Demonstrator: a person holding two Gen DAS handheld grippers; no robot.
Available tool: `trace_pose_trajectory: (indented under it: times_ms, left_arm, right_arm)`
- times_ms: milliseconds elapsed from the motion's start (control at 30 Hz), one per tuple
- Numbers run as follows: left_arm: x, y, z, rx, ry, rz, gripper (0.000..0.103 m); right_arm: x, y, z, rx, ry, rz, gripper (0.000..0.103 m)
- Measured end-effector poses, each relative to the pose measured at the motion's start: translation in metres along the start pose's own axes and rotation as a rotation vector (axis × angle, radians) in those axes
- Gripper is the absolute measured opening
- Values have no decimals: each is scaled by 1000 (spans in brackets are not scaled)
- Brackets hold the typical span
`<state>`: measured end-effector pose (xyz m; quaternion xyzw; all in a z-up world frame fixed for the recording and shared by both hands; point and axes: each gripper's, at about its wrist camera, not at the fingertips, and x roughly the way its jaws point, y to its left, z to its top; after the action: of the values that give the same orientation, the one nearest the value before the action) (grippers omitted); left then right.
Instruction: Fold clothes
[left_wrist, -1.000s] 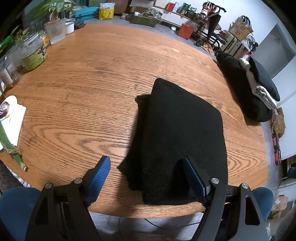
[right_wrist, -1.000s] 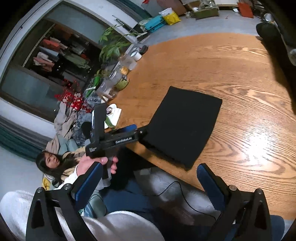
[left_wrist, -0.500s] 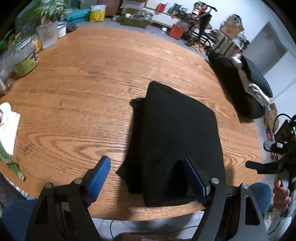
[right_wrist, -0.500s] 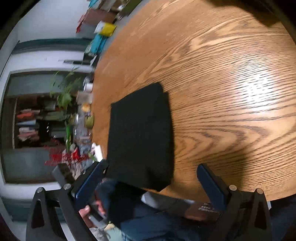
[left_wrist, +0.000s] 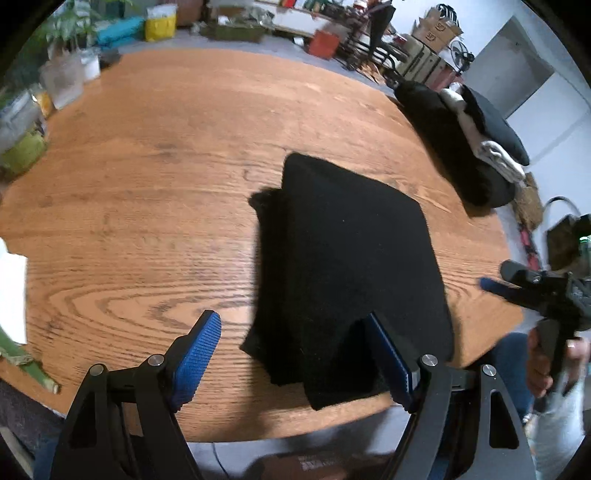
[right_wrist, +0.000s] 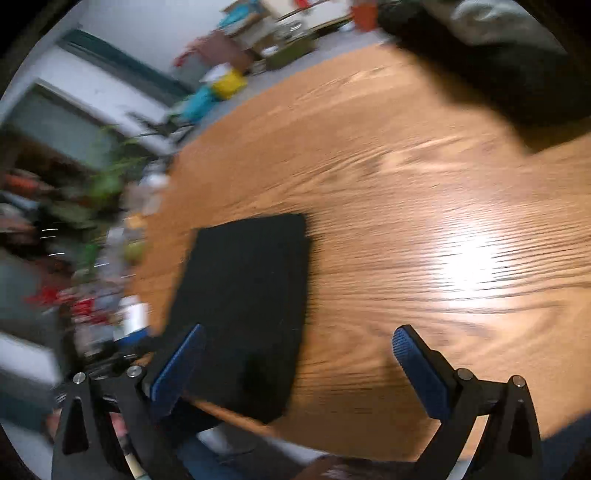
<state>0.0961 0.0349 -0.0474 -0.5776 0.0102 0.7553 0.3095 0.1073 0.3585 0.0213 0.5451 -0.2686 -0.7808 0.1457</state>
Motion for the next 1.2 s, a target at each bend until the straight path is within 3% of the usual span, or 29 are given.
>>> trace_pose_trajectory:
  times_ms: [67,100,200,267,333,433,567,633,700,733,767,900,933,1000,1067,1100,1133,1167,1200]
  left_arm:
    - [3,5,1,-30,30,-34,81]
    - [4,7,1,-47,45,-47,81]
    - [4,4,-2,-62,59,-94,81]
    - [2,-1,-5,-60,56,-124,81]
    - [9,-3,-8,-59,74,-119,81]
    - [30,0,-12,-94,121,-121,81]
    - [41,12,-20,-174,158,-181,81]
    - [36,13,-28,-185,163,-201,81]
    - [32,12,-34,-189,178,-217,81]
    - [31,11,-37,-189,190,-224,81]
    - [32,9,-37,-184,198,-230,81]
    - [47,5,-30,-202,230,-288,79]
    - [51,5,-29,-208,235,-314,68]
    - [48,4,-25,-199,197,-389,16]
    - [44,14,-19,-218,135,-401,16]
    - [47,20,-19,-236,141,-392,21]
    - [49,26,-19,-253,146,-382,39]
    - [50,31,-19,-268,147,-372,51]
    - [43,33,-20,-271,117,-355,72]
  right_arm:
    - [15,-7,0,40,66,128,78]
    - [22,-9,-1,57,94,141,74]
    - [35,-4,-8,51,135,124,75]
    - [37,-2,-14,48,151,83,81]
    - [38,-5,-22,67,162,54,83]
    - [48,-13,-34,107,191,104,79]
    - [70,-18,-50,195,251,249,75]
    - [80,-17,-56,185,256,217,75]
    - [83,-17,-61,162,264,211,63]
    - [82,-17,-61,145,262,210,43]
    - [81,-17,-62,128,260,209,34]
    - [78,-15,-63,64,259,202,34]
    - [77,-14,-63,48,258,197,36]
    - [74,-11,-60,26,261,187,40]
    - [70,-9,-56,2,256,175,45]
    - [66,-10,-54,-7,242,168,50]
    - [62,-12,-51,-15,227,162,62]
    - [60,-13,-51,-13,222,156,68]
    - [57,-16,-52,-3,218,158,69]
